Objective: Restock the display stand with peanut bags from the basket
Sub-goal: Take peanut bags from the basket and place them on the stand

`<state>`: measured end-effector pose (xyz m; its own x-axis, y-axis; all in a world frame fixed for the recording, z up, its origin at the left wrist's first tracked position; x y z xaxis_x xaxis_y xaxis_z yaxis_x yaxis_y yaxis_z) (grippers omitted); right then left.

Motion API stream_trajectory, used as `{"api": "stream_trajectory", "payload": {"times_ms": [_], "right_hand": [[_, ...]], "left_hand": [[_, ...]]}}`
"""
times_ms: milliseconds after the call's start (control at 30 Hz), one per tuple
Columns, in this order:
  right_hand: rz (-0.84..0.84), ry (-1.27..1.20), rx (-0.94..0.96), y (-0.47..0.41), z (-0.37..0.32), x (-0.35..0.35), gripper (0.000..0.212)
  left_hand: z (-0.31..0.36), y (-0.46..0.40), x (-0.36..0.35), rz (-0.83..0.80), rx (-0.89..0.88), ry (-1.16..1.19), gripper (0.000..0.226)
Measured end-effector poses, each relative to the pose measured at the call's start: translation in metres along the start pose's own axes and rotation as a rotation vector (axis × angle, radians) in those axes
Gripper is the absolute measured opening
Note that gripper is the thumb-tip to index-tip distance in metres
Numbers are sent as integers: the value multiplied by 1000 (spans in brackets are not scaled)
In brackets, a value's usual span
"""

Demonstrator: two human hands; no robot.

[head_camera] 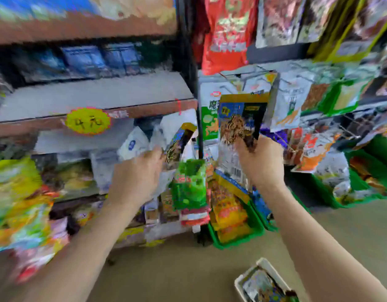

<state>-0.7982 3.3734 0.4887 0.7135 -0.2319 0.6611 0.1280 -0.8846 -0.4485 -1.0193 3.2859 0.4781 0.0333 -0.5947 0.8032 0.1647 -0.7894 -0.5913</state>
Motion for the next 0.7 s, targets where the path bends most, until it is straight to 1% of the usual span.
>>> {"api": "stream_trajectory", "payload": {"times_ms": [67,100,200,233,267,333,367,400,433,467,567,633,700], "right_hand": [[37,-20,89,-12,-57,-9,44],[56,-27,150,-18,-87,-17,45],[109,-12,304,-36,-169,-49,31],[127,4,347,-42,-196,-62,31],[146,23,380,-49,-220,-74,33],[159,4,389,-65,-261,-99,33],[151,-26,362,-76,-274,-110,34],[141,-62,320,-88,-282,-121,40],[118,-93,271,-99,-287,-131,45],[89,-133,227,-111,-289,-141,45],[36,-208,174,-142,-293,-167,27],[28,-156,180,-158,-295,-188,23],[11,-38,225,-172,-298,-214,23]], "left_hand": [[-42,-12,37,77,36,-30,17],[-64,-18,53,95,66,-44,22],[-127,-40,89,137,105,-143,31],[-147,-48,100,152,103,-168,31],[-168,-58,108,157,114,-136,28],[-215,-83,122,202,164,39,24],[-237,-96,127,227,177,151,26],[-258,-108,130,262,179,247,27],[-279,-119,131,287,201,347,27],[-299,-130,127,288,250,446,25],[-354,-161,82,158,417,715,9],[-383,-173,43,101,510,794,16],[-406,-179,11,108,575,872,14]]}}
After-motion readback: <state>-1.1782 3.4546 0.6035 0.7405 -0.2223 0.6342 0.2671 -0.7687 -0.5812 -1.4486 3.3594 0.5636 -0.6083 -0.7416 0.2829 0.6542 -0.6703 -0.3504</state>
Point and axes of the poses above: each hand's wrist, its own y-axis away from the middle knuckle, its own x-axis out of the back of the hand, z = x × y, the point moved 8 cm from there along -y, towards the middle knuckle, and after that the axes turned 9 degrees about x, right-handed, at the moved point
